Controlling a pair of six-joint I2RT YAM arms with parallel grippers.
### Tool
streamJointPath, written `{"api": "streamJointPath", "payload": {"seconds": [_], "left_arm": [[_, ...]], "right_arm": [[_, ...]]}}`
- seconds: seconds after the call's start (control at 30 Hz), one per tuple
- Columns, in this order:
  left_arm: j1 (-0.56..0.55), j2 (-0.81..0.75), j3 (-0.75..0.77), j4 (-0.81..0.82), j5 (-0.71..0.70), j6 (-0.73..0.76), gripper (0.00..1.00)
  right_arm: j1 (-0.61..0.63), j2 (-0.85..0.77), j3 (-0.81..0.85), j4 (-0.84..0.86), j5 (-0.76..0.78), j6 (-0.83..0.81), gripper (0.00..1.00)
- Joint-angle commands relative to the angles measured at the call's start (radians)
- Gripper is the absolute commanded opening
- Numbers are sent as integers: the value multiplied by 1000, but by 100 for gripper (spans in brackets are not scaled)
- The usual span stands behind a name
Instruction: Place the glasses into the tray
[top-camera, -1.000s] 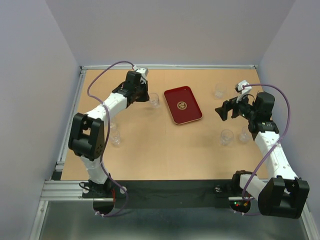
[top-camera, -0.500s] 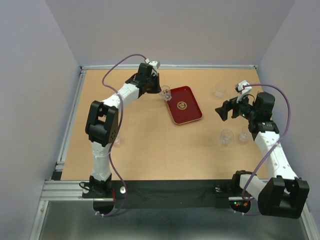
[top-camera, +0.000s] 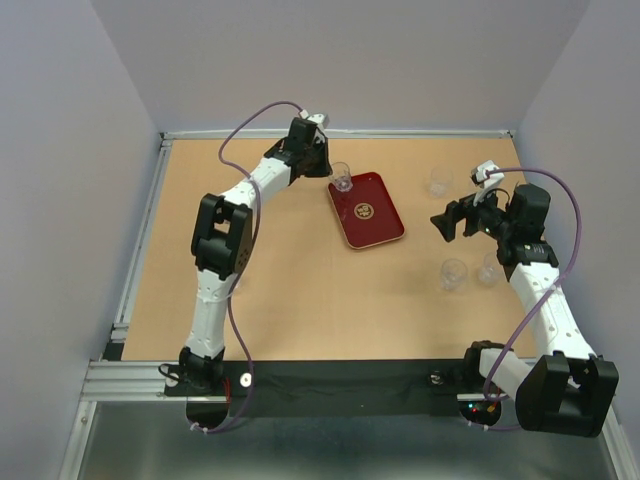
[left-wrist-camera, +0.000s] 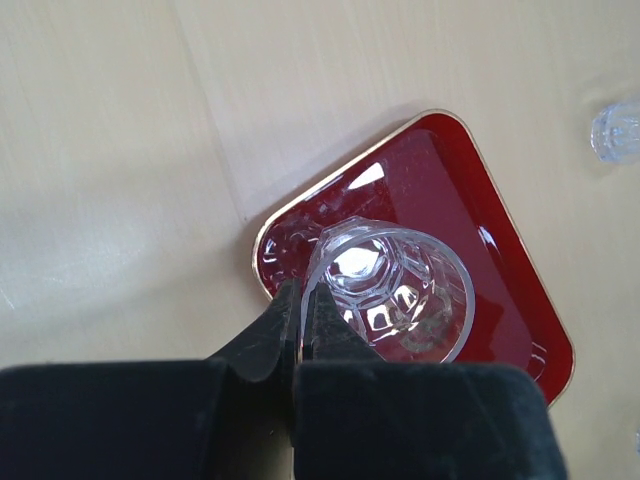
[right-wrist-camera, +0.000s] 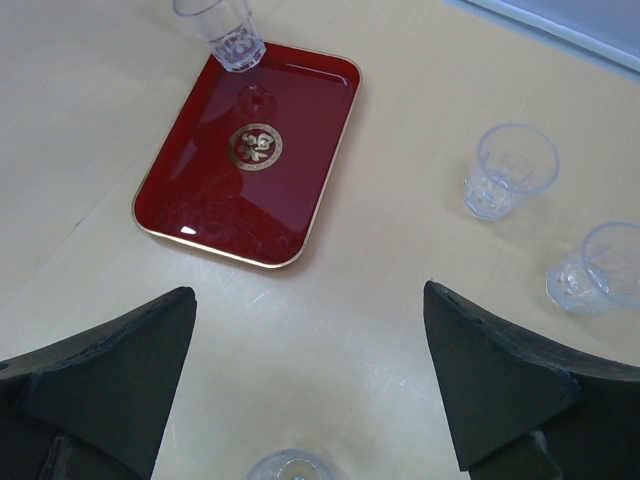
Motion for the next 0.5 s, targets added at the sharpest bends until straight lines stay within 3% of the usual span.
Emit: {"api": "streamJointPath", "payload": {"seconds": [0.0, 0.23, 0.47], "left_arm": [[-7, 7, 85, -20, -27, -7, 0], [-17, 42, 120, -51, -88, 7, 0], [-30, 64, 168, -80, -106, 21, 25]], "right_arm": [[-6, -18, -12, 21, -11, -9, 100], [-6, -22, -14, 21, -5, -10, 100], [-7, -20, -14, 21, 6, -17, 100]]}}
